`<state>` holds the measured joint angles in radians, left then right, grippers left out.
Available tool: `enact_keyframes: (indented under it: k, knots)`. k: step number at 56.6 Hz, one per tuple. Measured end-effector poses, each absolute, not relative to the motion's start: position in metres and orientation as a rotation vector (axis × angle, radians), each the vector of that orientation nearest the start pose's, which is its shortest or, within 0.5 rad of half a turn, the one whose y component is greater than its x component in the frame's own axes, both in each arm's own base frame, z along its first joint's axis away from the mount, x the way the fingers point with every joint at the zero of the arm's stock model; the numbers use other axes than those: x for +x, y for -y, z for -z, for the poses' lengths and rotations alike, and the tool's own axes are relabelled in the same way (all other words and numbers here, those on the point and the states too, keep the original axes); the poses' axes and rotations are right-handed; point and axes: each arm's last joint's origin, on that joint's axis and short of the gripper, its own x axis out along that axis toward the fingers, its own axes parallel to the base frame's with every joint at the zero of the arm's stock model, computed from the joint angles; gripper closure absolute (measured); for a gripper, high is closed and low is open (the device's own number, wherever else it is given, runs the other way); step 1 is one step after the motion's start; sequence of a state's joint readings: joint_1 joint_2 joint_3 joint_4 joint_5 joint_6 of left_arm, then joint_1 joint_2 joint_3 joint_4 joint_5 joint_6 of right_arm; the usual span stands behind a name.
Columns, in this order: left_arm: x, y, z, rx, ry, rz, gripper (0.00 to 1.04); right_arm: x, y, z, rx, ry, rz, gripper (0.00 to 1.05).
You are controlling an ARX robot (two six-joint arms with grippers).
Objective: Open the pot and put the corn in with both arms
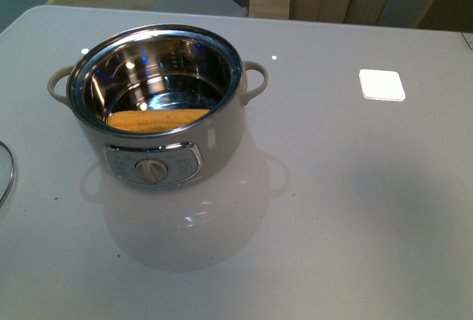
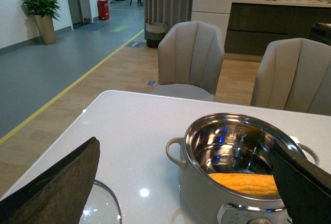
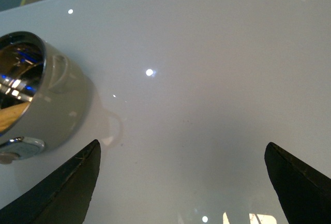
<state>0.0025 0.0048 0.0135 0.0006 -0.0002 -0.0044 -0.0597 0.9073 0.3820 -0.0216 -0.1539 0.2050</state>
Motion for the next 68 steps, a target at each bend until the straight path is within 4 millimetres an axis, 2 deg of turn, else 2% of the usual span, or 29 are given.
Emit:
enact_keyframes:
  k: [5, 19, 23, 25, 31, 35, 41, 50, 68]
  knots:
    - [0.097, 0.000, -0.168, -0.004, 0.009, -0.003, 0.07, 0.174, 0.015, -0.177, 0.278, -0.570, -0.024, 0.09]
    - [0.097, 0.000, -0.168, -0.005, 0.009, -0.003, 0.07, 0.171, 0.019, -0.177, 0.289, -0.560, -0.026, 0.09]
    - [0.097, 0.000, -0.168, -0.005, 0.010, -0.003, 0.07, 0.169, 0.018, -0.165, 0.132, -0.298, 0.014, 0.24]
    - [0.097, 0.000, -0.168, -0.004, 0.009, -0.003, 0.07, 0.166, 0.017, -0.163, 0.101, -0.222, 0.013, 0.29]
    - [0.097, 0.000, -0.168, -0.004, 0.009, -0.003, 0.07, 0.157, 0.013, -0.172, 0.038, -0.032, 0.005, 0.46]
    - [0.097, 0.000, -0.168, -0.004, 0.010, -0.002, 0.07, 0.153, 0.009, -0.173, 0.025, 0.016, 0.024, 0.57]
    - [0.097, 0.000, -0.168, -0.005, 0.009, -0.003, 0.07, 0.147, 0.001, -0.162, 0.016, -0.019, -0.003, 0.76]
    - [0.097, 0.000, -0.168, -0.004, 0.009, -0.003, 0.07, 0.140, 0.001, -0.167, 0.009, 0.002, 0.003, 1.03]
    - [0.097, 0.000, -0.168, -0.004, 0.009, -0.003, 0.07, 0.126, 0.001, -0.172, 0.005, 0.014, 0.003, 1.03]
